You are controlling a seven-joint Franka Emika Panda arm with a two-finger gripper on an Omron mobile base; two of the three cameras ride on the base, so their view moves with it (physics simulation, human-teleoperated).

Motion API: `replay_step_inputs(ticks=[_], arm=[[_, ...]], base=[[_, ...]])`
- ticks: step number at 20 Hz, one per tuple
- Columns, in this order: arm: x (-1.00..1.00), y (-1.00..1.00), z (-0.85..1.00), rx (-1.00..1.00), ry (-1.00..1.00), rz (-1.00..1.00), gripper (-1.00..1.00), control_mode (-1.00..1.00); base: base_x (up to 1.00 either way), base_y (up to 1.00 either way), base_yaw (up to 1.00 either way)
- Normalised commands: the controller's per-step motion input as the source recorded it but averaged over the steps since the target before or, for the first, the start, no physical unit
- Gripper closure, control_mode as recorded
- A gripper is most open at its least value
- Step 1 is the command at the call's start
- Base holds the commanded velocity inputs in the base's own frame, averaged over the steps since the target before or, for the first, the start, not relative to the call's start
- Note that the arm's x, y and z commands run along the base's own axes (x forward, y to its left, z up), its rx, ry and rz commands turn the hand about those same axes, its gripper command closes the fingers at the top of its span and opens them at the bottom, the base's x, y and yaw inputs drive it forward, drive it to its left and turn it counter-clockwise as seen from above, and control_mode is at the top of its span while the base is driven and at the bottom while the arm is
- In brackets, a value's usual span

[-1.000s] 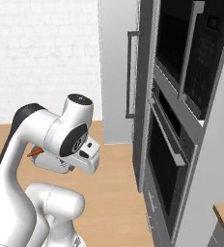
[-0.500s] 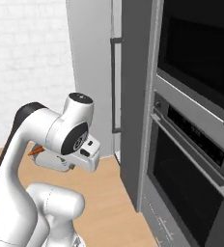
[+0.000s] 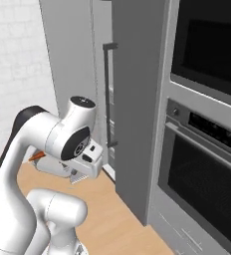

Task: Take the meat container that has the shrimp and place it on the second highest rack of the freezer. Then take the vegetable container that has the carrot and lemon and place it on the highest rack of the freezer.

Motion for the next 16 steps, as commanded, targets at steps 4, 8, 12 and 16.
replay_step_inputs(ticks=[4,8,12,16], arm=[[0.00,0.00,0.00,0.00,0.00,0.00,1.00,1.00],[0.00,0.00,0.00,0.00,0.00,0.00,1.00,1.00],[0.00,0.00,0.00,0.00,0.00,0.00,1.00,1.00],[0.00,0.00,0.00,0.00,0.00,0.00,1.00,1.00]], base=[[0.57,1.00,-0.34],[0.87,0.94,-0.32],[1.00,0.11,-0.12],[0.96,0.04,-0.03]])
